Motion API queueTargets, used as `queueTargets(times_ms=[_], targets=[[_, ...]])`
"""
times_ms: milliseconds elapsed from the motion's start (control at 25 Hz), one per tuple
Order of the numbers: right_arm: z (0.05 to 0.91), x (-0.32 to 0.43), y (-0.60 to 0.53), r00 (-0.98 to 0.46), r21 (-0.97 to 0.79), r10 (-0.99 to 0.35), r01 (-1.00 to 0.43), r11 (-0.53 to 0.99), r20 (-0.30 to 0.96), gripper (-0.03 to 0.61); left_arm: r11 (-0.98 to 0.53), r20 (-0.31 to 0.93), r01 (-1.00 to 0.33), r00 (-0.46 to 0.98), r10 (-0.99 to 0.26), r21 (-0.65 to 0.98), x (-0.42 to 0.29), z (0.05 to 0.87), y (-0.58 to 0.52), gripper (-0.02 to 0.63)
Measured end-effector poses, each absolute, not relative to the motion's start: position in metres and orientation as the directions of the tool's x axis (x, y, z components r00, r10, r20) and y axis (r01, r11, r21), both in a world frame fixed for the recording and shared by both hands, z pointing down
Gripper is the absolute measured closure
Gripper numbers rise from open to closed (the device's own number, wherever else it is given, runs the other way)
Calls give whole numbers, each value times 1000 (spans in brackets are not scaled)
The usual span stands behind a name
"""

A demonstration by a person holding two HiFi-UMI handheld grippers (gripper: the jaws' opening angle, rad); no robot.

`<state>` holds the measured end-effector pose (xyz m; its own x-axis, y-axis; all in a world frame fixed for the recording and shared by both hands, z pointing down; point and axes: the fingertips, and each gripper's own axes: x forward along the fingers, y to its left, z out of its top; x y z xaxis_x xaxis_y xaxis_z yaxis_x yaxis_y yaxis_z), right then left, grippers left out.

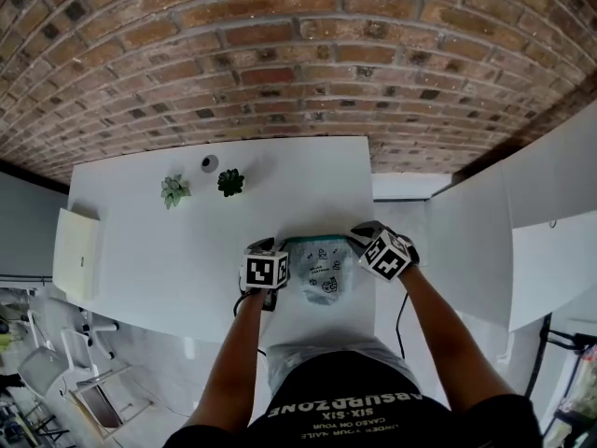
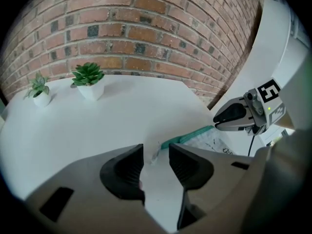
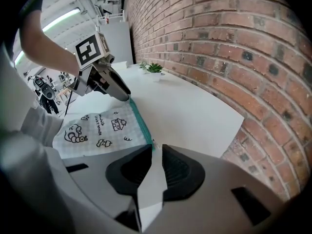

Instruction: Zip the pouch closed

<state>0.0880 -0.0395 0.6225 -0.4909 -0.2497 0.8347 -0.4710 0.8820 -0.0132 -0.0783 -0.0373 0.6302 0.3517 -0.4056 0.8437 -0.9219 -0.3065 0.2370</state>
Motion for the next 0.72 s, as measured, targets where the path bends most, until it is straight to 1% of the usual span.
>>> queueTargets(times_ms=[160, 320, 560, 720], targets=[[609, 83, -38, -521, -11, -295, -506, 862, 801, 518, -266, 823, -925, 367, -434, 272, -83, 619, -37, 465], [596, 78, -35, -546, -21, -332, -540, 842, 769, 518, -268, 796, -920, 382, -469, 284, -81, 605, -36, 462], [574, 77, -28, -578, -93, -397, -639, 763, 713, 519, -275, 738, -923, 382, -557, 270, -71, 577, -33, 462], [558, 75, -20, -574, -93, -450, -680, 727, 684, 549, -284, 696, -924, 380, -610, 255, -60, 557, -27, 462]])
